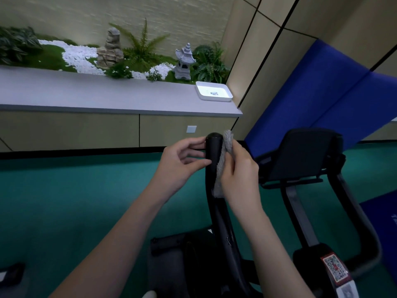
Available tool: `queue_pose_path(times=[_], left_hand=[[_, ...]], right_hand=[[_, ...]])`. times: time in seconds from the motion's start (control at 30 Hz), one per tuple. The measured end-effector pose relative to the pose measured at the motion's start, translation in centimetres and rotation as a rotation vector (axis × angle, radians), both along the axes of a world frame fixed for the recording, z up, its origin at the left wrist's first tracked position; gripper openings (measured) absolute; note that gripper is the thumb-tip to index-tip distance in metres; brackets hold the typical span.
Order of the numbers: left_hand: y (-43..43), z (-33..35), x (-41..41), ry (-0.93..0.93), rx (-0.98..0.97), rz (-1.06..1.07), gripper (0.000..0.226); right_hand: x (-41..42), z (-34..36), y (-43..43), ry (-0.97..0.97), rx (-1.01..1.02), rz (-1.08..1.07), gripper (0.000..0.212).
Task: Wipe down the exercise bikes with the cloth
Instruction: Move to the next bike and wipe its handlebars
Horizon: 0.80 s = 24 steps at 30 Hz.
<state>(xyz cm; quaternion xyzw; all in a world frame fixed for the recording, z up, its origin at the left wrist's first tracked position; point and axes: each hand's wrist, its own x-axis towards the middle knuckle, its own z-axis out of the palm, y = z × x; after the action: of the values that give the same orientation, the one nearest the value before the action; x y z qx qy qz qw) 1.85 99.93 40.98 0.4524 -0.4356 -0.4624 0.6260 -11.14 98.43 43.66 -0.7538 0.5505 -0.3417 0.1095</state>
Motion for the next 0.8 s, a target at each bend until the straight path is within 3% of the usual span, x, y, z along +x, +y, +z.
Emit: queue_pose_path(times=[0.1,0.4,0.6,0.8], left_hand=[[0.0,0.0,-0.1,0.004,-0.003,-0.004,0.047],[0.1,-0.4,-0.1,0.027,-0.001,-0.006,0.047],[0.2,-0.3,-0.2,0.057,0.001,-0.014,0.045],[0.1,-0.1,-0.2,0.044,0.0,-0.029,0.044]], right_hand=[[0.4,0.1,-0.7,-0.102,0.059,-0.037,0.034],[-1.1,-0.3,1.9,-0.117,0.271,0.006,0.03],[-0.7,-1.0,1.2,-0.373,0.456,0.012,0.027],[-2.5,-1.3,4.6,-0.143,0.279,-0.015,0.02]])
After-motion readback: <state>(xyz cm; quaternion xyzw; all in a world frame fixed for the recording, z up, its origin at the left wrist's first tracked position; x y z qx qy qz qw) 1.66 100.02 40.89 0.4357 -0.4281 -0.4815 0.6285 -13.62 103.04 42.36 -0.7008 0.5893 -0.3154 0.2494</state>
